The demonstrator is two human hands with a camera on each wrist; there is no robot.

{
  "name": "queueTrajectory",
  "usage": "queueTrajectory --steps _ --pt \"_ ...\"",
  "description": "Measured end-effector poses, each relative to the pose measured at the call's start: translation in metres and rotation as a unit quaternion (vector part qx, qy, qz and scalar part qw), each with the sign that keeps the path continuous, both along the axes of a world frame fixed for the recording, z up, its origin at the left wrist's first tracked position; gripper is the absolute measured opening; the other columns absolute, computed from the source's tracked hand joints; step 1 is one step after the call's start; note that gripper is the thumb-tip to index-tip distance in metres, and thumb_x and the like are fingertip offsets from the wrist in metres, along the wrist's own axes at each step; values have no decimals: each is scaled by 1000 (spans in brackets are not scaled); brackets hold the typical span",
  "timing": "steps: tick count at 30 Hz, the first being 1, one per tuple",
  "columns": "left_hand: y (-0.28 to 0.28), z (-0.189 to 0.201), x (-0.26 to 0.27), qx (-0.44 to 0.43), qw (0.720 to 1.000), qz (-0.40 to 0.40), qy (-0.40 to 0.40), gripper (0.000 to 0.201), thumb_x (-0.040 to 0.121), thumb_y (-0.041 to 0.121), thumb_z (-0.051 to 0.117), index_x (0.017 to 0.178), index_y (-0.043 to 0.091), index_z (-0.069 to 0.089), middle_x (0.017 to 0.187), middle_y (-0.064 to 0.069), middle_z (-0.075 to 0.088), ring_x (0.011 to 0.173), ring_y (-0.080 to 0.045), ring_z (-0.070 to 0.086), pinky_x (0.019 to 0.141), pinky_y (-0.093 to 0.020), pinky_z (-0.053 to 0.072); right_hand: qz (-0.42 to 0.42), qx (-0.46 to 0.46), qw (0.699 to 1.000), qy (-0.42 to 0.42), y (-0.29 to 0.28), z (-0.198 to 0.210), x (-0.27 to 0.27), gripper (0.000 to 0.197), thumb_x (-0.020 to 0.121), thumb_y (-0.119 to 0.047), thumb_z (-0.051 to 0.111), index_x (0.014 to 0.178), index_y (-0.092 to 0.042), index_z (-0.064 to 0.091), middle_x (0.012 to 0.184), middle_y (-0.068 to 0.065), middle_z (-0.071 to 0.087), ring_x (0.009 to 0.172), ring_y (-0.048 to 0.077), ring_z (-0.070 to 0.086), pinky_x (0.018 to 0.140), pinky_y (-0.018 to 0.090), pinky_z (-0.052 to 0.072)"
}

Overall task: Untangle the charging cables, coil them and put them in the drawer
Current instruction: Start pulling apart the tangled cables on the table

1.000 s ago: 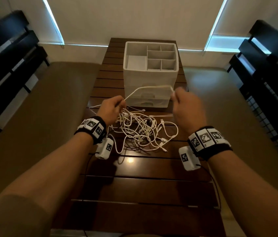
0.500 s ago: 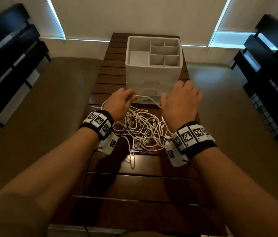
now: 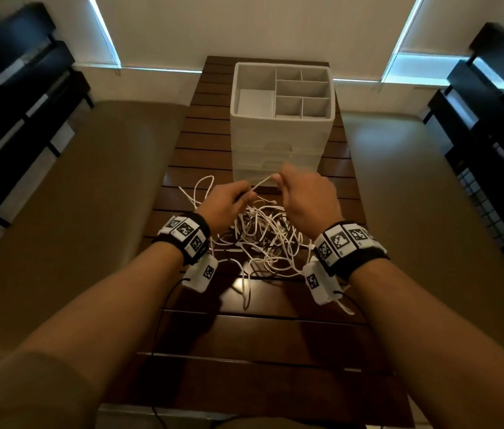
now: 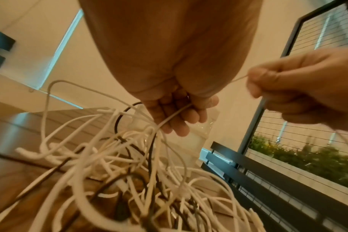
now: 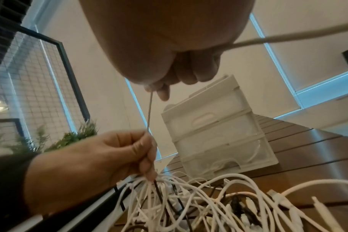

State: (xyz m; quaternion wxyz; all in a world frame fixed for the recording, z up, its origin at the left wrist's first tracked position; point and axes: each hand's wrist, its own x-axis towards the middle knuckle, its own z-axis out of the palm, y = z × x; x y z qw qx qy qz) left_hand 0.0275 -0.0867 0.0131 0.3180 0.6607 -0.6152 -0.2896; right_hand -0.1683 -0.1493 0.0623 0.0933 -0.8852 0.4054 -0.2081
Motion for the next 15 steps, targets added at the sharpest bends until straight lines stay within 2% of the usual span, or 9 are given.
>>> queueTrajectory --steps 2,3,4,6,8,10,13,15 --pt "1 -13 3 16 1000 10 11 21 110 24 48 94 20 60 87 -2 66 71 -7 59 68 -31 49 -42 3 996 -83 -3 5 -6 29 111 -39 37 100 -19 54 68 -5 56 58 23 56 57 43 51" --pt "2 -19 6 20 999 23 14 22 111 22 47 93 19 60 85 -3 67 66 -2 58 65 -31 47 -62 4 990 -125 -7 9 -10 28 111 -38 37 100 -19 54 66 -7 53 55 18 52 55 41 50" --pt "3 -23 8 17 999 39 17 23 111 21 47 92 19 60 83 -5 69 62 -3 58 65 -31 46 -74 0 985 -158 -10 14 -14 28 111 -37 38 99 -18 54 65 -10 50 53 13 48 53 37 47" --pt "4 -26 11 2 997 71 39 25 110 21 47 90 21 61 78 -6 68 66 -14 62 64 -33 49 -78 -21 983 -166 -15 22 -21 28 111 -37 39 98 -18 53 65 -14 45 52 9 45 51 31 40" --pt "1 -18 14 -6 993 101 68 25 110 25 49 90 24 63 75 -2 64 66 -17 61 61 -28 51 -98 -30 989 -108 -18 24 -30 29 112 -38 36 96 -19 50 65 -14 43 52 10 43 49 27 33" --pt "-2 -9 23 -30 991 120 56 22 108 31 56 90 24 68 74 0 64 65 -14 56 60 -25 48 -158 -19 986 -45 -25 20 -43 28 112 -37 35 97 -18 49 67 -7 47 58 20 46 53 28 28" --pt "1 2 38 -51 990 129 27 19 102 39 64 91 27 75 82 -4 71 74 -18 62 69 -29 47 -226 13 974 12 -31 19 -58 29 111 -32 38 110 -12 58 91 15 65 86 38 61 69 38 39" --pt "3 11 34 -54 992 112 22 17 102 39 64 96 29 77 85 4 72 79 -10 63 72 -26 47 -211 10 972 102 -31 15 -56 27 107 -27 46 125 -11 59 115 21 64 108 41 59 83 46 46"
